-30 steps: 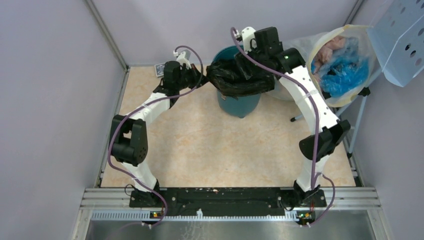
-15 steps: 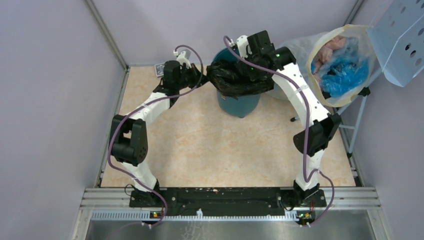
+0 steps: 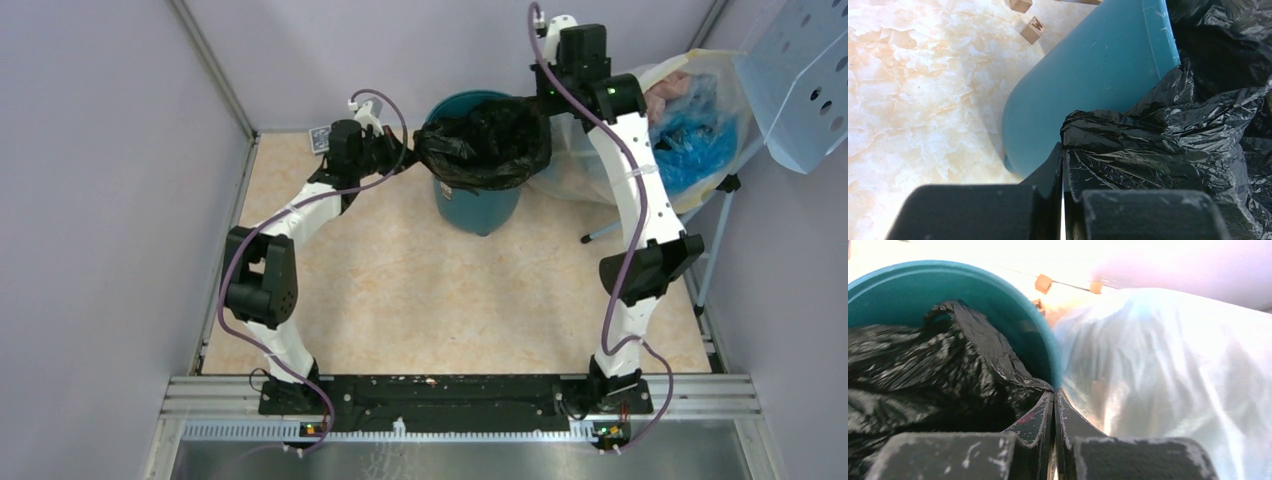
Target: Put the trash bags into the trash bin
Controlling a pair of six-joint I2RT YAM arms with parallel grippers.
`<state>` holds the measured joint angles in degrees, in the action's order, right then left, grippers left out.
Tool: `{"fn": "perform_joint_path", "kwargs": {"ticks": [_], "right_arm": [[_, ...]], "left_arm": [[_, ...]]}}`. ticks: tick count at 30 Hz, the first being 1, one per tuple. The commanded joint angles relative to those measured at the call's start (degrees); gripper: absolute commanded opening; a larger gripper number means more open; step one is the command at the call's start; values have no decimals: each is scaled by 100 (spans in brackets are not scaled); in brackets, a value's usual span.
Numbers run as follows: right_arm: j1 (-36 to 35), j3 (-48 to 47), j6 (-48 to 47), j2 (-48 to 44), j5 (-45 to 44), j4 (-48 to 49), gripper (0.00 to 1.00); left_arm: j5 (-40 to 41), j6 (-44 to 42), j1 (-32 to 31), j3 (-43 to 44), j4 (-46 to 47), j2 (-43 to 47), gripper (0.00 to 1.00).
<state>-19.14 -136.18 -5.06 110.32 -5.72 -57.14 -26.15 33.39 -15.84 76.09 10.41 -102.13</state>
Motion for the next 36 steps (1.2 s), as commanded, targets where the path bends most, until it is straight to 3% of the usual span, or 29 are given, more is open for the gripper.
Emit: {"fn": "perform_joint_path", "kwargs": {"ticks": [1, 13, 19, 26, 36], "right_arm": [[368, -103, 721, 178, 45, 454, 0], [838, -196, 1017, 1050, 394, 403, 0], [945, 506, 1194, 899, 1393, 594, 0], [939, 2143, 1534, -106, 2347, 1401, 0], [459, 4817, 2220, -2156, 2230, 2225, 0]], "left_arm": [[-68, 51, 28, 279, 286, -60, 0], [-339, 116, -5, 460, 359, -391, 0], [-529, 135, -7, 519, 448, -512, 0], [-896, 320, 9, 430, 819, -460, 0], [-1417, 609, 60, -116, 1018, 72, 0]]}}
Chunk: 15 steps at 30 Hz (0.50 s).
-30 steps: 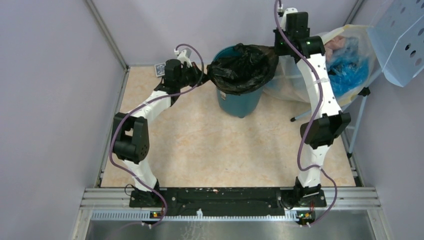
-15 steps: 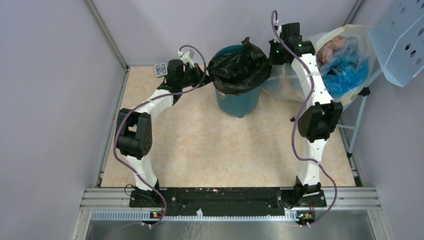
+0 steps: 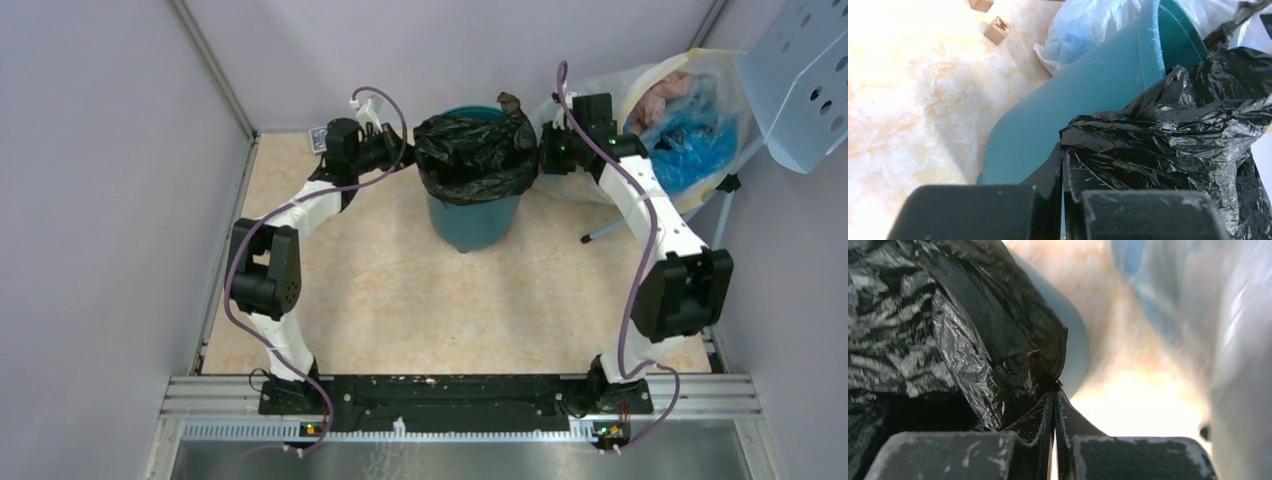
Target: Put the trash bags into the trash bin
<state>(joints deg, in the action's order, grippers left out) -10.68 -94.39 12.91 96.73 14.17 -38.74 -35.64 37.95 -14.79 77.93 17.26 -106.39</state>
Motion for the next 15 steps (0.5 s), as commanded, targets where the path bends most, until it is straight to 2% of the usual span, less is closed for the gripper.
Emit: {"fn": "perform_joint_path", "kwargs": {"ticks": [1, 11, 15], "right_arm": [[-465, 852, 472, -939, 193, 419, 0], [-1680, 2776, 1192, -2412, -314, 792, 0], [-1815, 3337, 1423, -2933, -498, 982, 0]], "left_arm": [[-458, 128, -30, -338, 274, 558, 0], [-580, -196, 44, 114, -478, 545, 0], [-677, -224, 46, 294, -629, 444, 0]]}}
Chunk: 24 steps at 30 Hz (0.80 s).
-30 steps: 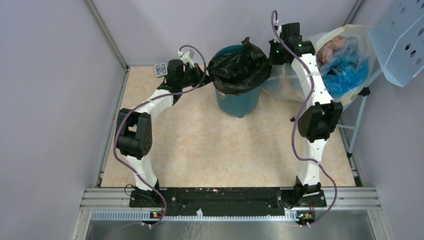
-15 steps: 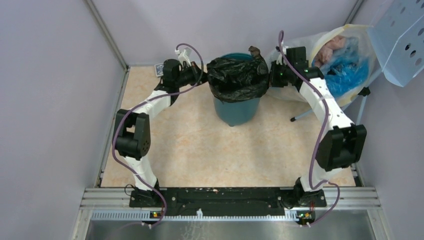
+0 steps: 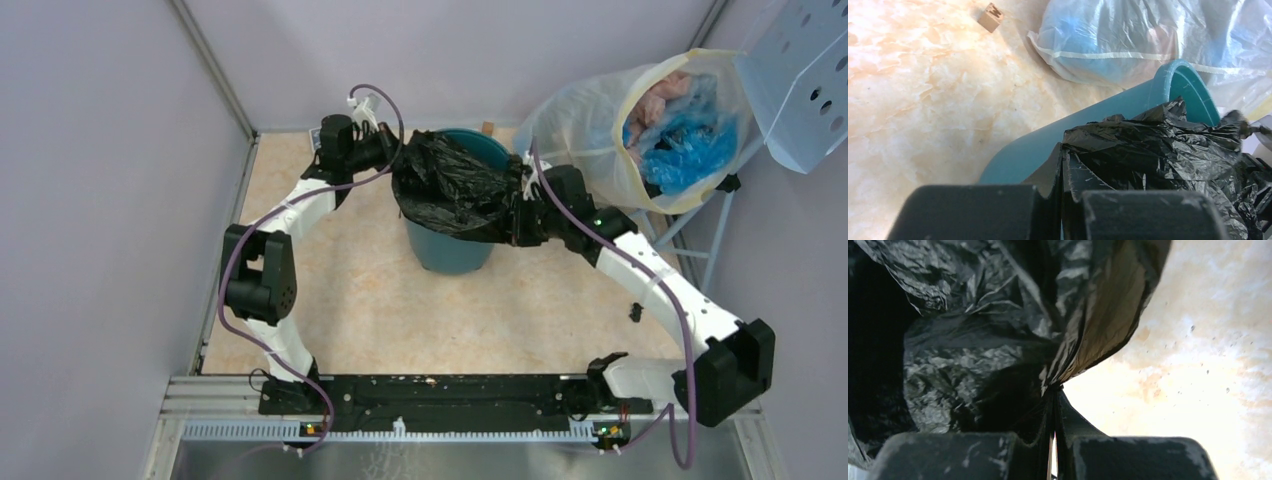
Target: Put the trash bags into the trash bin
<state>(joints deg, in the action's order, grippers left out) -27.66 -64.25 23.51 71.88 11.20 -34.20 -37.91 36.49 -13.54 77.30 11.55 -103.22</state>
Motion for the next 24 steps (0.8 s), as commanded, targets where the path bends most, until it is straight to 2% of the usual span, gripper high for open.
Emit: {"fn": "perform_joint_path", "kwargs": {"ticks": [1, 4, 12, 16, 17, 19, 24], "right_arm": [[-121, 388, 341, -525, -314, 517, 0], [-117, 329, 97, -497, -766, 363, 0], [-107, 288, -327, -304, -1311, 357, 0], [-106, 158, -653, -401, -1576, 295, 17], [-101, 98, -721, -414, -1594, 235, 20], [-108, -83, -878, -471, -1597, 99, 26], [-106, -635, -1271, -735, -1504, -274, 38]], "left_arm": [[-466, -62, -76, 371, -64, 107, 0], [-472, -32, -79, 399, -59, 56, 0], [-342, -169, -79, 400, -131, -120, 0], [-242, -317, -74, 432, -344, -165, 0], [-300, -313, -62, 440, -374, -142, 4], [-306, -307, -45, 425, -386, -57, 8], [186, -365, 62, 498, -790, 182, 12]]}}
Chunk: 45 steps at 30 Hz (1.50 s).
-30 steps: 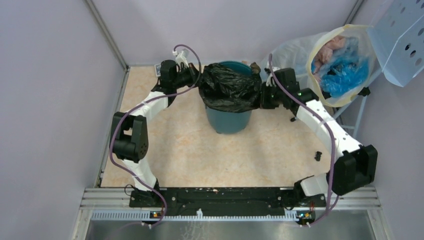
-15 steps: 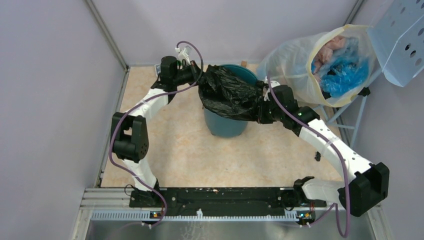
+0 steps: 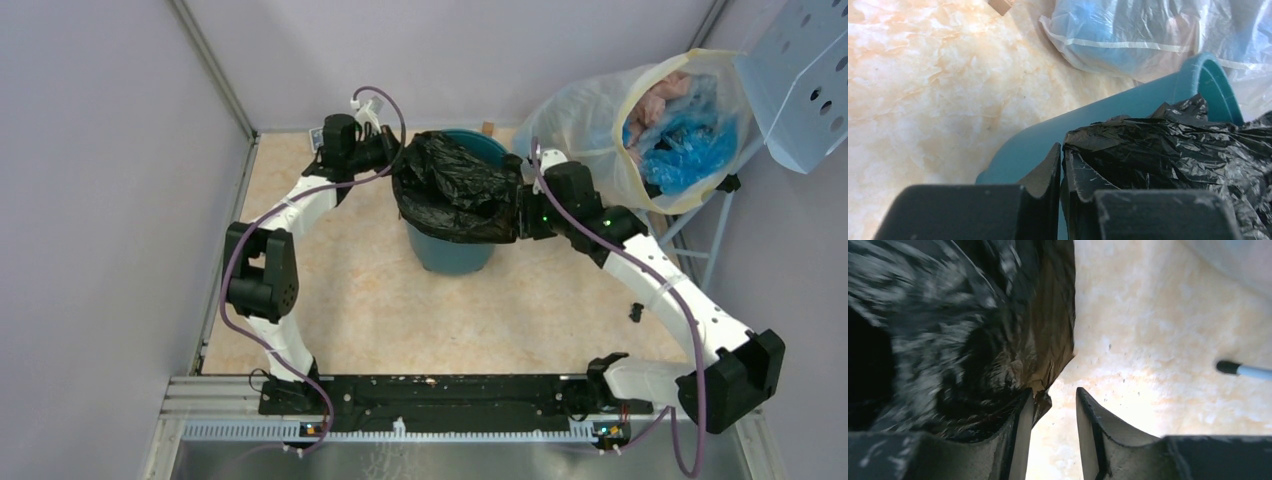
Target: Put the trash bags into the trash bin
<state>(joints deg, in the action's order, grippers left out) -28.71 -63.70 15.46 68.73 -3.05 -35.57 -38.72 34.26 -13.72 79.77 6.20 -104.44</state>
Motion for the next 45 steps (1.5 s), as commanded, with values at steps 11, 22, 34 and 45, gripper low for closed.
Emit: {"fn": "perform_joint_path", "kwargs": {"ticks": [11, 22, 34, 45], "right_arm": [[1, -2264, -1009, -117, 1063, -225, 52], [23, -4999, -1781, 2184, 1996, -1394, 60], [127, -5504, -2128, 3312, 2270, -1918, 59], [357, -5939, -2002, 3552, 2619, -2239, 0]], "left_arm": [[89, -96, 115, 337, -270, 224, 5], [4, -80, 115, 359, -259, 140, 0], [-57, -51, 115, 387, -215, 107, 0], [-100, 1, 115, 492, -251, 37, 0]]}}
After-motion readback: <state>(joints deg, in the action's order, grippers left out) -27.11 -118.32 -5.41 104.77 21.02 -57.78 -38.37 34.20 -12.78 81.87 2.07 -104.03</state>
